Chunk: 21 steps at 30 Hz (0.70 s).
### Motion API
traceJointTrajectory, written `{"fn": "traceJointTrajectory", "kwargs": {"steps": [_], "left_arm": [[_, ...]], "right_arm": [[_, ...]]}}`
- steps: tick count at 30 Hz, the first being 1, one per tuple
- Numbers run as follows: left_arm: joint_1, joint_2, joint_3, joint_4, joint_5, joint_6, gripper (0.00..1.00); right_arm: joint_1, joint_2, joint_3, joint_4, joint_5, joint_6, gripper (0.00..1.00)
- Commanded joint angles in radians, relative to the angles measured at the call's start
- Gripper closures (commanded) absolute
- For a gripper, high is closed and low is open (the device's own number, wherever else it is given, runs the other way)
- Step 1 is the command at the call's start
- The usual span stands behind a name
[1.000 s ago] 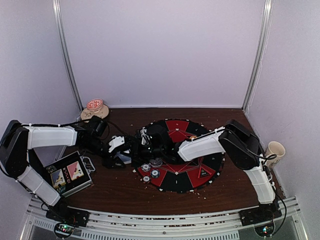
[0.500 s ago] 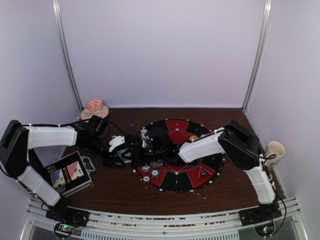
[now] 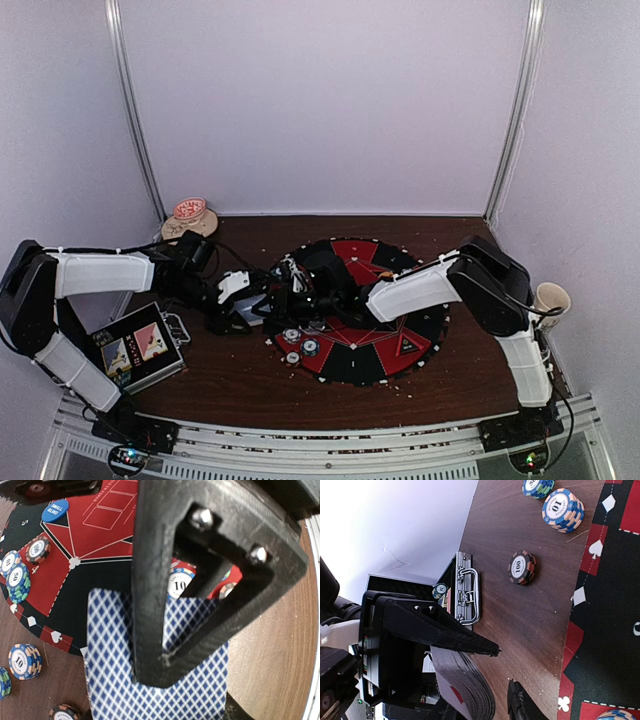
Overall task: Distribute texas hold em gaming equipment
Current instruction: Pick up the poker card from the face-down deck piles.
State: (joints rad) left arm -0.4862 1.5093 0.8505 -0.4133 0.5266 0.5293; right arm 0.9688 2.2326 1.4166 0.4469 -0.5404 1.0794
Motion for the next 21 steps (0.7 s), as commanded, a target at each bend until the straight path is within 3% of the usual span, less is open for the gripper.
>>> {"fn": "traceJointTrajectory", "kwargs": {"steps": [1,16,21], "left_arm": [[0.001,-0.031,0.007,0.042,0.026,0.005,0.54],[0.001,-0.018,0.004,0.047,0.01,0.003,0.54],[0.001,-0.013,0.004,0.049,0.008,0.003,0.54]], "right_arm": [[-0.024,-0.023,-0.031,-0.06,0.044,-0.021,0.67],[-0.025,-0.095,-0.074,-0.026,0.034,-0.033,0.74],[-0.025,-0.127,-0.098,0.018,0.019,-0.024,0.85]]}}
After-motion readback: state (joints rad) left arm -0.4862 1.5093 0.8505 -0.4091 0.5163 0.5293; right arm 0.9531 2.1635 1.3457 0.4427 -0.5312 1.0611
